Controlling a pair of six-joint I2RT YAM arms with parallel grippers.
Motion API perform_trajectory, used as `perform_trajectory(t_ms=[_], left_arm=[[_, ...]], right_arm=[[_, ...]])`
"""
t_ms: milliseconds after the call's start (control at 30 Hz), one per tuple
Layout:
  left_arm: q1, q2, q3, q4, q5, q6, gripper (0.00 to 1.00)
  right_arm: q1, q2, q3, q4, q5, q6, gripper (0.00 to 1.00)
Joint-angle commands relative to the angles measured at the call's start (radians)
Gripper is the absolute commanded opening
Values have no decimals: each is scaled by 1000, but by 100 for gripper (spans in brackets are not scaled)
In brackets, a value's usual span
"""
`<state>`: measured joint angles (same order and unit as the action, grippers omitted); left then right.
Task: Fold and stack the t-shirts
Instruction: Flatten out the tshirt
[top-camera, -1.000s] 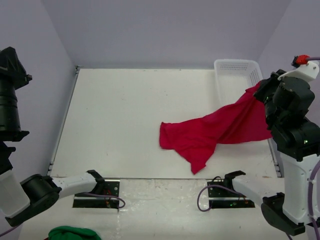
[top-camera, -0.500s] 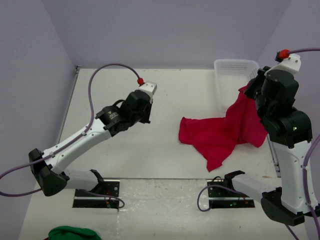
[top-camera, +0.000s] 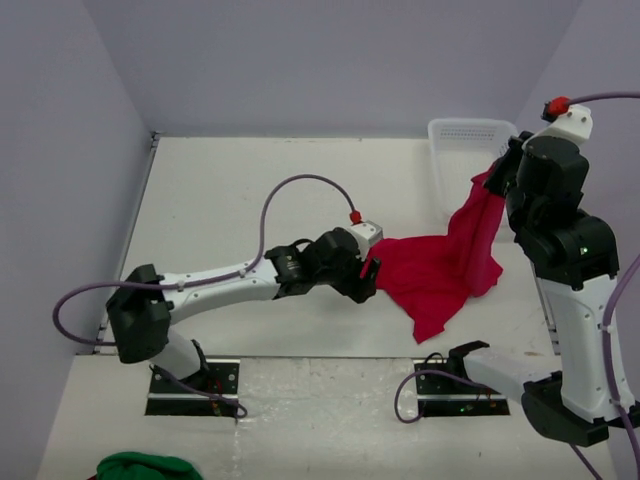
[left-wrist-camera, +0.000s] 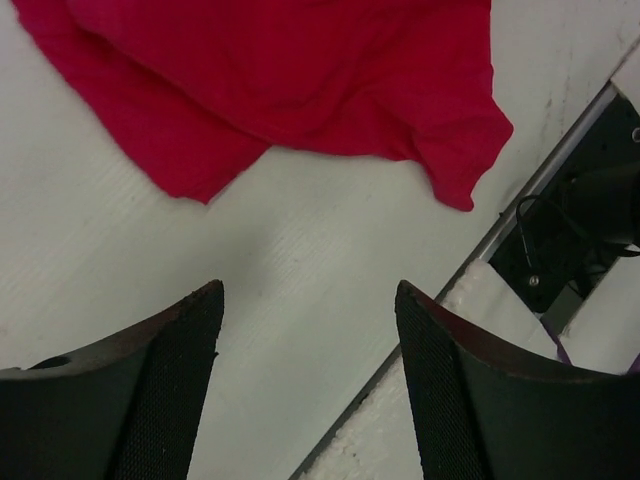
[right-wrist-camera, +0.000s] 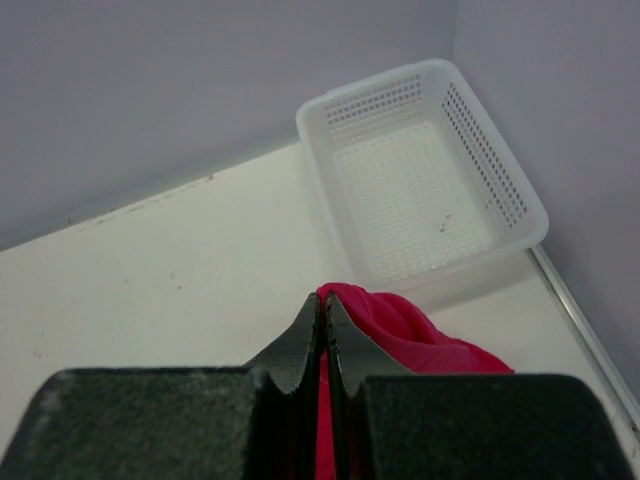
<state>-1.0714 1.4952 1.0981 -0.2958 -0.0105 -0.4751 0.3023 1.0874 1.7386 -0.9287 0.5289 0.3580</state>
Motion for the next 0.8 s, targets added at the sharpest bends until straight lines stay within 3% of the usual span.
perform_trajectory(t_ms=[0,100,233,567,767], left_arm=[[-60,132,112,103,92,33,71],[-102,278,216,103,119,62,73],[-136,425,313,110,182,58,69],[-144,579,422,150,359,-2,65],[-145,672,508,97,389,-11,64]], right_arm=[[9,5,1,16,-12,-11,0],[9,3,-13,17,-12,-10,0],[9,3,-16,14,-1,-13,0],[11,3,-14,2,-1,-4,0],[11,0,-22,7,-6,2,0]])
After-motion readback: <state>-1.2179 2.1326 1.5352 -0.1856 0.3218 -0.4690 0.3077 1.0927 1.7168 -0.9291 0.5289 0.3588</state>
